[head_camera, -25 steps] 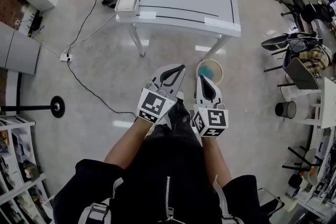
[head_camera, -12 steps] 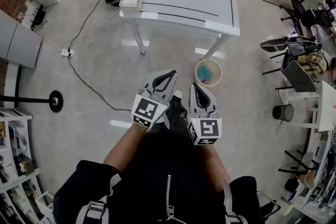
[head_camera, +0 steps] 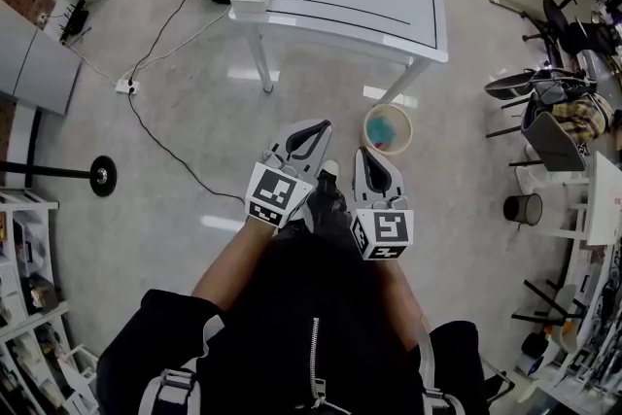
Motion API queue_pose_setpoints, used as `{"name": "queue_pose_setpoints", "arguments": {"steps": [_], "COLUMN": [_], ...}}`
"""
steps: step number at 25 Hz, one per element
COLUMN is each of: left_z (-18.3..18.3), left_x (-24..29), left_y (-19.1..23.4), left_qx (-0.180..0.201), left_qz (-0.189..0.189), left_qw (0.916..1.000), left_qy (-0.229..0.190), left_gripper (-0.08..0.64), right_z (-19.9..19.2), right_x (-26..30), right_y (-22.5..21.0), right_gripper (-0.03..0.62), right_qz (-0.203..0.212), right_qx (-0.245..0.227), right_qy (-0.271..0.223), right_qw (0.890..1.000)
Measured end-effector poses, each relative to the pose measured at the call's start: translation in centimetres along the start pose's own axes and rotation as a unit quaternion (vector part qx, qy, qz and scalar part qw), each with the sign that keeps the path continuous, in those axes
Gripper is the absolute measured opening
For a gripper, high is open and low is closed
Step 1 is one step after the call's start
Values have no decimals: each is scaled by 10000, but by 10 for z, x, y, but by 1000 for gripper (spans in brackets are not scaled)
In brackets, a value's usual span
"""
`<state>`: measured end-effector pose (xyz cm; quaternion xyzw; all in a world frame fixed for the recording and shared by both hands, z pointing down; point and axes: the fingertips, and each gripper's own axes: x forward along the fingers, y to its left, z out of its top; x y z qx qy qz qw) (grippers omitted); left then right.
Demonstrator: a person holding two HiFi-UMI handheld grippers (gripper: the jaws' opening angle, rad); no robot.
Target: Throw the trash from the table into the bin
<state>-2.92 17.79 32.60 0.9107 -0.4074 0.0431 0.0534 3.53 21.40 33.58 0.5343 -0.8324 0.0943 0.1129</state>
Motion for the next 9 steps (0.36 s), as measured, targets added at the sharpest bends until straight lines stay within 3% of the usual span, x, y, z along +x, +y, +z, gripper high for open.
{"name": "queue_pose_setpoints", "arguments": {"steps": [9], "left_z": [3], "left_x": [-19], "left_y": [-4], "left_qx": [18], "left_qz": [116], "left_qw": [9999], "left_qy": [-73], "left_gripper": [8], "right_z": [-5], "right_x": [-13], "right_y": [14], "right_gripper": [9], "right_qz": [82], "right_qx": [-170], "right_qy": [73], "right_qw": [9998]}}
